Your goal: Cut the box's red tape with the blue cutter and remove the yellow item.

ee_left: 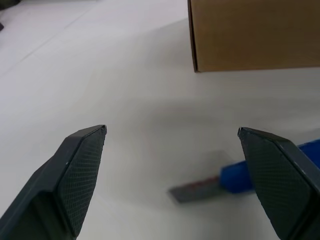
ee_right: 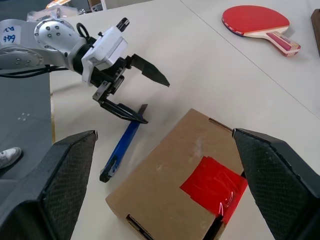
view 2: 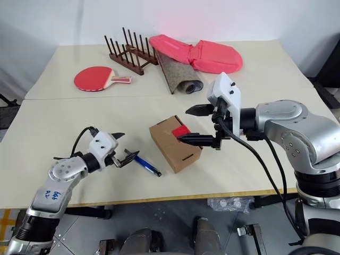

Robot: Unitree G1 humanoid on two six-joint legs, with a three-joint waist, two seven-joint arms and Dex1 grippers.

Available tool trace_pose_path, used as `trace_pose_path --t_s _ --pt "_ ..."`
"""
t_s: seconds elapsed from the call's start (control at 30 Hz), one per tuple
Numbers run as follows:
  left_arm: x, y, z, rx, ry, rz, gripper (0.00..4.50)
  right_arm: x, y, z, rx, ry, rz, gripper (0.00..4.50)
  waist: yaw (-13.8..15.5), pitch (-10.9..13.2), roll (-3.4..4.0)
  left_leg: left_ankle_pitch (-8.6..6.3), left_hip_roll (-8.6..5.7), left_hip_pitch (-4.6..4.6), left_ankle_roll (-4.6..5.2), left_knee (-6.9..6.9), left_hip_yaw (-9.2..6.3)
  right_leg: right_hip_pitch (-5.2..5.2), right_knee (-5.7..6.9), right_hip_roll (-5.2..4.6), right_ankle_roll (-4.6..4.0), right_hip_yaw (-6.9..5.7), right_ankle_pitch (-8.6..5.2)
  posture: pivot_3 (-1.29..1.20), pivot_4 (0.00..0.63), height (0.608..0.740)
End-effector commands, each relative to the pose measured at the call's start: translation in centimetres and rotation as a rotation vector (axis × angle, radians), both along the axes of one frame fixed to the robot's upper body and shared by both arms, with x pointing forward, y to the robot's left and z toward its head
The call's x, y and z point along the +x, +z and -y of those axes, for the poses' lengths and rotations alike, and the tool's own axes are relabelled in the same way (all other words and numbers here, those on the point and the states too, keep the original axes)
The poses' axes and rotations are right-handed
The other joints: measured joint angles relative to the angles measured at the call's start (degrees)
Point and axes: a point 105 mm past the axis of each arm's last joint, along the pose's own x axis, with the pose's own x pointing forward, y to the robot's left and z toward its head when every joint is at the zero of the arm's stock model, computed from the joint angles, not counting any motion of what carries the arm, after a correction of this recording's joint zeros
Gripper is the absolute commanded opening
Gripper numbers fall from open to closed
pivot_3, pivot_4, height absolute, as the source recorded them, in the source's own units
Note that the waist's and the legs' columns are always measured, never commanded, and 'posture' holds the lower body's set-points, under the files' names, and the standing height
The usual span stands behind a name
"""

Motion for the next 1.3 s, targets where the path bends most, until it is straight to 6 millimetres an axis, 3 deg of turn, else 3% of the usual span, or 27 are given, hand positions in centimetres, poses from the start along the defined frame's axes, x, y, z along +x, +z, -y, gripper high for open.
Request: trace_pose_path --t_s 0.03,0.23,0.37,0.47,0.67,0.83,1.0,1.13,1.3 --pt "0.2 0.5 0.4 0.004 -0.024 0.034 4.48 -0.5 1.1 0.2 0.013 0.001 0.049 4.50 -0.03 0.00 0.00 0.00 -0.01 -0.01 0.00 0.00 0.00 -0.01 -0.01 0.00 0.00 0.00 0.00 0.00 0.150 0.740" --pt "-1.9 2.1 -0.7 -0.067 -0.068 -0.021 4.48 -0.5 1.1 0.5 0.009 -0.010 0.049 4.50 -0.35 0.02 -0.03 -0.02 0.09 -0.02 -0.04 -0.02 0.00 -0.08 0.01 0.08 0.00 -0.01 0.00 0.00 0.150 0.740" --pt "-4.1 1.7 -1.3 -0.080 -0.099 -0.115 4.48 -0.5 1.0 0.6 0.011 -0.011 0.046 4.50 -0.21 0.02 -0.03 -0.04 0.16 0.03 -0.07 -0.02 0.02 -0.08 0.01 0.10 -0.02 0.00 -0.01 0.00 0.150 0.740" --pt "-4.5 0.6 -1.4 -0.056 -0.099 -0.171 4.48 -0.4 1.0 0.5 0.012 -0.007 0.045 4.50 0.03 0.02 -0.03 -0.04 0.17 0.03 -0.06 -0.01 0.03 -0.08 0.01 0.06 -0.02 0.03 -0.01 0.00 0.150 0.740" --pt "-3.5 -1.8 -1.2 0.043 -0.091 -0.178 4.48 -0.3 1.3 0.3 0.015 -0.003 0.052 4.50 0.01 0.02 -0.03 -0.04 0.10 0.01 -0.04 -0.01 0.02 -0.07 -0.01 0.06 -0.02 0.01 -0.01 0.00 0.150 0.740" --pt "0.0 -2.1 -0.9 0.079 -0.062 -0.079 4.48 -0.3 1.3 0.4 0.009 -0.010 0.053 4.50 0.52 0.01 -0.02 -0.02 0.04 0.09 -0.01 0.01 0.04 0.01 0.02 0.05 -0.06 0.01 0.02 0.00 0.150 0.740" --pt "3.2 1.9 0.9 -0.003 -0.087 0.080 4.48 -0.2 1.3 0.5 0.002 -0.016 0.056 4.50 1.10 0.01 -0.03 0.03 0.06 -0.02 0.05 0.20 0.03 -0.01 0.03 0.07 -0.14 -0.02 0.15 0.00 0.150 0.740" --pt "3.1 6.6 2.2 -0.118 -0.125 0.166 4.48 -0.4 1.5 0.6 0.013 -0.019 0.057 4.50 1.05 0.02 -0.05 -0.02 0.10 -0.10 0.01 0.21 0.06 -0.08 0.00 0.06 -0.12 -0.23 0.16 0.00 0.150 0.740" --pt "2.8 7.2 2.0 -0.126 -0.129 0.158 4.48 -0.2 1.3 0.6 0.011 -0.024 0.054 4.50 1.03 0.02 -0.05 -0.05 0.13 -0.09 -0.03 0.21 0.16 -0.07 0.00 0.06 -0.12 -0.41 0.16 0.00 0.150 0.740"
